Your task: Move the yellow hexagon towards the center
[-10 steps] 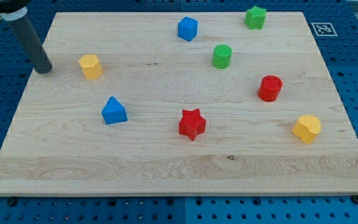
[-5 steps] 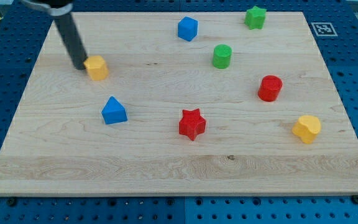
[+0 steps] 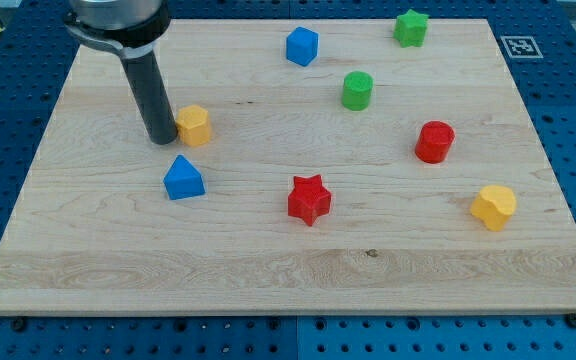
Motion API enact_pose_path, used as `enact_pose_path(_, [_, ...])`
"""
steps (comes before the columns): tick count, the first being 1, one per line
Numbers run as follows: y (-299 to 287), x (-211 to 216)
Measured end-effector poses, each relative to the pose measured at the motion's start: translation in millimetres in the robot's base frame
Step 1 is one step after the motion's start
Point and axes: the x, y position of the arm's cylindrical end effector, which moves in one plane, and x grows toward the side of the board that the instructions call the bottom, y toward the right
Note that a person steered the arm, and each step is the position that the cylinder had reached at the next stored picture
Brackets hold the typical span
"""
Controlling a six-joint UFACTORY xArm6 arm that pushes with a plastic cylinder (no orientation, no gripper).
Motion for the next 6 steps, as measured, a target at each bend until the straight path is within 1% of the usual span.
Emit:
enact_pose_path(1, [0, 0])
enact_pose_path(2, [17, -4])
enact_pose_path(3, [46, -20])
enact_pose_path(6, [42, -22])
